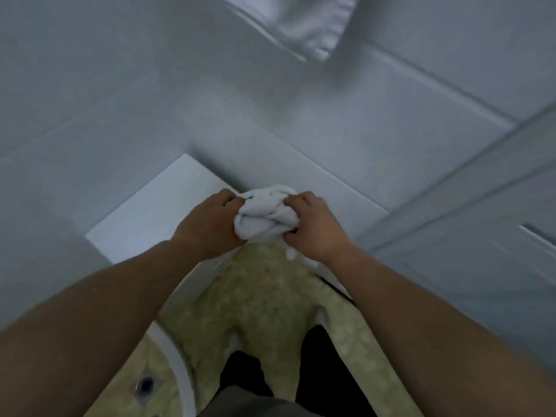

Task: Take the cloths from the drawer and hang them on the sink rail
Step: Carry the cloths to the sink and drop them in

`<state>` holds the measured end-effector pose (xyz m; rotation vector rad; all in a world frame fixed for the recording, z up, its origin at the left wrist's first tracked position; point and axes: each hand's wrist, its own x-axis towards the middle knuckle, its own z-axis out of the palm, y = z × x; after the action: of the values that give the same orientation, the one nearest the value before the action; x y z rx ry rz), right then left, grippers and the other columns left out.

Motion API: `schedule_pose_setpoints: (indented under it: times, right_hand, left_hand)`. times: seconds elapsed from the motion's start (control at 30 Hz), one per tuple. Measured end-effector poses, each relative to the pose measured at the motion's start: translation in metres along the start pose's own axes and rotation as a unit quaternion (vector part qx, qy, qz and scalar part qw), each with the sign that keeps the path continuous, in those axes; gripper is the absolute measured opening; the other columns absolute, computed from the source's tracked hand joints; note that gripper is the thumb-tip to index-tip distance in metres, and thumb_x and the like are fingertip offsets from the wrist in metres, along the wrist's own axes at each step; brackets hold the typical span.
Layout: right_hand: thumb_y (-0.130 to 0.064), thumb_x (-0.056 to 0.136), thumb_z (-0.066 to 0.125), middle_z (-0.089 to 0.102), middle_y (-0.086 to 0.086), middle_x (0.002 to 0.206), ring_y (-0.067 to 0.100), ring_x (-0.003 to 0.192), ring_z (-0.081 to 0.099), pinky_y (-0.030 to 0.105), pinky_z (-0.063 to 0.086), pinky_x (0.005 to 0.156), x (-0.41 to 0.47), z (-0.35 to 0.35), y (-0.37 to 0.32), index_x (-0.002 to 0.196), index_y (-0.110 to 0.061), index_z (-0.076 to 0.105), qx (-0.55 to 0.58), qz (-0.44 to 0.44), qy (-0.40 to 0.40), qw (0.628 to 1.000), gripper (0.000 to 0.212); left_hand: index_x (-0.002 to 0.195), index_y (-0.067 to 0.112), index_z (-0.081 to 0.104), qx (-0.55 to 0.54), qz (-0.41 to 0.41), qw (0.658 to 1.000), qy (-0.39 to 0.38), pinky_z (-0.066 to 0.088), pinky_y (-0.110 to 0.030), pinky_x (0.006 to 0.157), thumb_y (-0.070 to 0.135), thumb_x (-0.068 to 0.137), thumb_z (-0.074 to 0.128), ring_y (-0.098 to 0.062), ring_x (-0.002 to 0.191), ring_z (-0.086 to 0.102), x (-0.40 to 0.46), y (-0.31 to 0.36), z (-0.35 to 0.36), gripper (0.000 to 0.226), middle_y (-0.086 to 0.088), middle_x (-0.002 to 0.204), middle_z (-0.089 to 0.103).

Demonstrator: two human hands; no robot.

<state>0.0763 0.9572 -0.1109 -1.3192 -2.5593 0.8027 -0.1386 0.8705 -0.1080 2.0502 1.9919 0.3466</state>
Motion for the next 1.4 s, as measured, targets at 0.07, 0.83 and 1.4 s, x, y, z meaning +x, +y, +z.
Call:
schedule_pose_setpoints:
  times: [0.07,0.83,1.4]
  right_hand:
    - [-0.020,0.070,0.071,0.053,0.010,0.122,0.034,0.110,0.049,0.037,0.043,0.090,-0.031,-0.016,0.015,0.127,-0.020,0.057,0.007,0.058,0.031,0.998,0.058]
    - [-0.029,0.067,0.063,0.062,0.010,0.107,0.030,0.100,0.057,0.036,0.046,0.082,-0.645,-0.149,0.263,0.119,-0.020,0.060,0.059,0.470,0.326,0.818,0.052]
    - [-0.033,0.069,0.068,0.056,0.003,0.104,0.022,0.099,0.049,0.038,0.046,0.086,-0.850,-0.153,0.254,0.109,-0.026,0.054,0.074,0.709,0.412,0.568,0.043]
  left_hand:
    - [0.106,0.011,0.064,-0.013,0.036,0.999,-0.009,0.048,-0.035,0.066,0.043,0.071,0.069,-0.032,0.080,0.061,0.016,0.033,-0.001,0.048,-0.012,0.098,0.061]
    - [0.099,0.021,0.056,-0.090,0.596,0.782,-0.161,0.051,-0.031,0.057,0.048,0.069,0.055,-0.032,0.067,0.063,-0.059,0.668,0.181,0.040,-0.012,0.086,0.060]
    - [0.091,0.006,0.068,-0.096,0.862,0.458,-0.197,0.055,-0.032,0.061,0.033,0.076,0.063,-0.025,0.068,0.061,-0.151,0.935,0.256,0.032,-0.010,0.077,0.064]
